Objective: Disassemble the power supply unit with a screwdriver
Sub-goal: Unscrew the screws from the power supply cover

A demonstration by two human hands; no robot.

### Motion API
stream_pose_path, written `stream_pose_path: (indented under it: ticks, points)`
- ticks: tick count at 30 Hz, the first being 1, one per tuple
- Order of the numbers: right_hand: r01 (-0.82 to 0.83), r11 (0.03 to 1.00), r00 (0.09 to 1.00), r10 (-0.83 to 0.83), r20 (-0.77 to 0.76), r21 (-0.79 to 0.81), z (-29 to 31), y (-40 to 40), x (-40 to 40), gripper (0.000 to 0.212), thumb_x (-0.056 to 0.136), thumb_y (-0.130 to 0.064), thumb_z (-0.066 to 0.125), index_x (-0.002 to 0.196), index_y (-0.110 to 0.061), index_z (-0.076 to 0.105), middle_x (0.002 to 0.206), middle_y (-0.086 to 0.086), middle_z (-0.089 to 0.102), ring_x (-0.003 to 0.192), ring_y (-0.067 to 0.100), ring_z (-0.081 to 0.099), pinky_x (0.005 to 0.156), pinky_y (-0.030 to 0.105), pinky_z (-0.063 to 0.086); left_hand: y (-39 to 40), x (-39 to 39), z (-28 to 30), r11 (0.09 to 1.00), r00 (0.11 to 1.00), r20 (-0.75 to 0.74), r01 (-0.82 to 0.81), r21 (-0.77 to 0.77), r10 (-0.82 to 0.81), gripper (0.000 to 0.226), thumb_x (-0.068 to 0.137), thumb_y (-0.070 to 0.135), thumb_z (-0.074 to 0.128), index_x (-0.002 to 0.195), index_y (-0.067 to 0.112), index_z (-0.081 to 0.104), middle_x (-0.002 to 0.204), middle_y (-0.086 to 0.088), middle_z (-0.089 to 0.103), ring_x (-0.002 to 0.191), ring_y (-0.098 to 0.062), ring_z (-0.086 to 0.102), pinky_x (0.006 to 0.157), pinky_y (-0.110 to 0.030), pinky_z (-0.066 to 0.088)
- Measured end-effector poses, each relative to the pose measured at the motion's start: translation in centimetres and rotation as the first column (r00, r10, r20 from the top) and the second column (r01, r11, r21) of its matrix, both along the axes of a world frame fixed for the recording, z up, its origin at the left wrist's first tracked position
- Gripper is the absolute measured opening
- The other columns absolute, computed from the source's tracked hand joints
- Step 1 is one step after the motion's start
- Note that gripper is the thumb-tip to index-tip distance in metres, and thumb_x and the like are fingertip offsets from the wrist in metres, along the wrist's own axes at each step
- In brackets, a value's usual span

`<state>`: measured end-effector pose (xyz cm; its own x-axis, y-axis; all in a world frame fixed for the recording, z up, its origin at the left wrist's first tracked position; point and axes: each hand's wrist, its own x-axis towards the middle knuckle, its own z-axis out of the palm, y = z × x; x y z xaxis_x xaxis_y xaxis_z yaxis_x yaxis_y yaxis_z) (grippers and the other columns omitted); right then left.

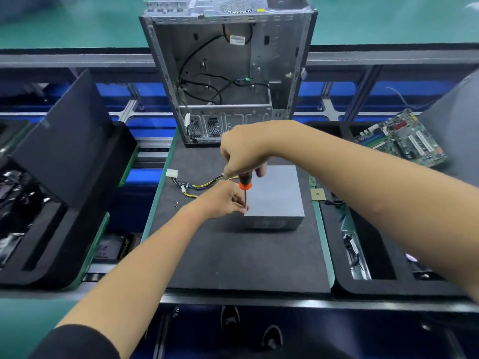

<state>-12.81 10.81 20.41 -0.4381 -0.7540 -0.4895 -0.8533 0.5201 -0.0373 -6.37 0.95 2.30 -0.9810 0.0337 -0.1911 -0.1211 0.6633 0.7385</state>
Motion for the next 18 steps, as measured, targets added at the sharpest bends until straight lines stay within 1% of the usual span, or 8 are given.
stream_pose_path:
  ticks: [3, 5, 8, 10, 11, 13, 15, 18]
  points:
    - [0.035, 0.998, 0.998, -0.033, -0.045, 0.060, 0.0, 0.4, -0.1, 0.032, 0.092, -0.024, 0.039, 0.078, -0.004, 0.060, 0.051, 0.008, 0.068, 0.037, 0.017, 0.062, 0.050, 0.025, 0.041, 0.4, 0.0, 0.5, 1.000, 1.000, 0.010, -0.005, 0.006, 0.005, 0.014, 0.071, -0.003, 0.075, 0.065, 0.007, 0.067, 0.068, 0.011, 0.064, 0.059, 0.009, 0.057, 0.058, -0.005, 0.041]
    - [-0.056, 0.991, 0.991, 0.070, -0.114, 0.117, 0.0, 0.7, 0.3, 0.030, 0.093, -0.022, 0.040, 0.078, -0.006, 0.060, 0.044, 0.003, 0.064, 0.044, 0.016, 0.061, 0.046, 0.024, 0.037, 0.2, 0.2, 1.0, 1.000, 0.999, 0.030, 0.019, 0.008, -0.019, 0.018, 0.072, -0.003, 0.075, 0.066, 0.013, 0.068, 0.069, 0.009, 0.066, 0.060, 0.006, 0.058, 0.058, -0.007, 0.042]
    - [-0.197, 0.974, 0.965, 0.213, -0.150, 0.116, -0.5, 0.7, 0.8, 0.027, 0.091, -0.026, 0.050, 0.075, -0.007, 0.061, 0.060, 0.006, 0.067, 0.057, 0.019, 0.058, 0.044, 0.025, 0.034, -0.7, 0.4, 1.2, 0.999, 0.996, 0.076, 0.036, 0.031, -0.038, 0.014, 0.077, -0.001, 0.070, 0.079, 0.013, 0.073, 0.085, -0.009, 0.073, 0.073, -0.014, 0.064, 0.061, -0.028, 0.050]
    - [-0.294, 0.951, 0.929, 0.309, -0.206, 0.099, -0.9, 0.5, 1.0, 0.026, 0.088, -0.027, 0.056, 0.073, -0.006, 0.061, 0.069, 0.011, 0.068, 0.058, 0.022, 0.053, 0.045, 0.026, 0.035, -1.0, 0.6, 1.4, 0.999, 0.996, 0.086, 0.027, 0.041, -0.030, 0.012, 0.078, 0.001, 0.069, 0.084, 0.010, 0.075, 0.089, -0.013, 0.072, 0.079, -0.031, 0.065, 0.065, -0.042, 0.052]
    - [-0.323, 0.942, 0.919, 0.335, -0.208, 0.086, -0.9, 0.5, 0.9, 0.028, 0.087, -0.027, 0.057, 0.069, -0.006, 0.060, 0.069, 0.012, 0.067, 0.058, 0.024, 0.051, 0.046, 0.025, 0.035, -1.1, 0.7, 1.4, 0.998, 0.995, 0.092, 0.026, 0.052, -0.031, 0.011, 0.078, 0.001, 0.069, 0.084, 0.009, 0.075, 0.089, -0.014, 0.072, 0.081, -0.033, 0.065, 0.070, -0.048, 0.053]
    - [-0.360, 0.930, 0.913, 0.367, -0.176, 0.073, -0.5, 0.7, 0.4, 0.027, 0.085, -0.028, 0.062, 0.070, -0.006, 0.064, 0.067, 0.009, 0.063, 0.060, 0.023, 0.048, 0.048, 0.025, 0.035, -0.9, 0.7, 1.7, 0.997, 0.993, 0.107, 0.035, 0.074, -0.043, 0.012, 0.076, 0.001, 0.070, 0.078, 0.012, 0.074, 0.086, -0.013, 0.073, 0.075, -0.025, 0.064, 0.074, -0.052, 0.052]
    - [-0.388, 0.919, 0.906, 0.395, -0.152, 0.075, -0.2, 0.8, 0.1, 0.017, 0.081, -0.028, 0.070, 0.082, -0.010, 0.071, 0.074, 0.004, 0.066, 0.067, 0.020, 0.052, 0.055, 0.025, 0.041, -0.9, 0.6, 1.8, 0.995, 0.991, 0.125, 0.045, 0.092, -0.056, 0.017, 0.075, -0.001, 0.069, 0.073, 0.016, 0.072, 0.081, -0.012, 0.073, 0.071, -0.016, 0.064, 0.075, -0.049, 0.053]
    - [-0.384, 0.922, 0.910, 0.386, -0.150, 0.044, -0.3, 0.7, 0.1, 0.014, 0.075, -0.027, 0.076, 0.085, -0.018, 0.072, 0.079, -0.002, 0.069, 0.072, 0.017, 0.057, 0.060, 0.026, 0.045, -0.9, 0.4, 1.7, 0.994, 0.989, 0.143, 0.027, 0.110, -0.043, 0.022, 0.075, -0.003, 0.067, 0.067, 0.018, 0.070, 0.078, -0.011, 0.072, 0.068, -0.013, 0.065, 0.080, -0.046, 0.054]
